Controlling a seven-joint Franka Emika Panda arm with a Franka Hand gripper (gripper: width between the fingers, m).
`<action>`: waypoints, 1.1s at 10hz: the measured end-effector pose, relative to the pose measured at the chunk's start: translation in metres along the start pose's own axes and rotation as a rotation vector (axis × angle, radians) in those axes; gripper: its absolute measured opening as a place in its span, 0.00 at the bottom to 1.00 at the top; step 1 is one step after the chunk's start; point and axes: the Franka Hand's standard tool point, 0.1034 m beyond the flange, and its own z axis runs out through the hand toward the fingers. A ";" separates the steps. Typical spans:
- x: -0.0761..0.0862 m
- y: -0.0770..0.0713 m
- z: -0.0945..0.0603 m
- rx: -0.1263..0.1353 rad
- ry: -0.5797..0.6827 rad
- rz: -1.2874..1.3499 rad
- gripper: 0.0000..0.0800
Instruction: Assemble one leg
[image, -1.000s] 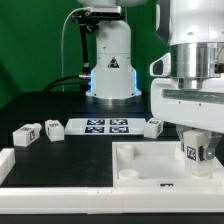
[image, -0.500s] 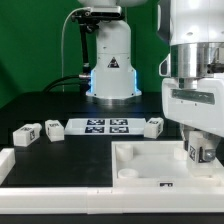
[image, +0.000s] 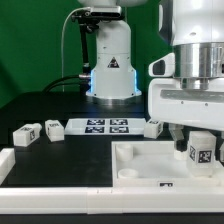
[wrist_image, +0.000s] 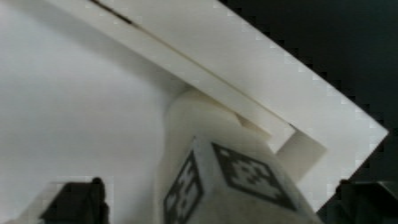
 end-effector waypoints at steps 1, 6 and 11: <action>0.000 0.000 0.000 -0.006 0.006 -0.166 0.81; 0.002 0.000 -0.003 -0.023 0.016 -0.616 0.81; 0.001 0.000 -0.002 -0.023 0.015 -0.591 0.36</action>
Offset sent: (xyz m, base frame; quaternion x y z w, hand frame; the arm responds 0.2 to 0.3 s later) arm -0.0055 0.0086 0.0021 -0.0101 -0.0285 -0.3119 0.9496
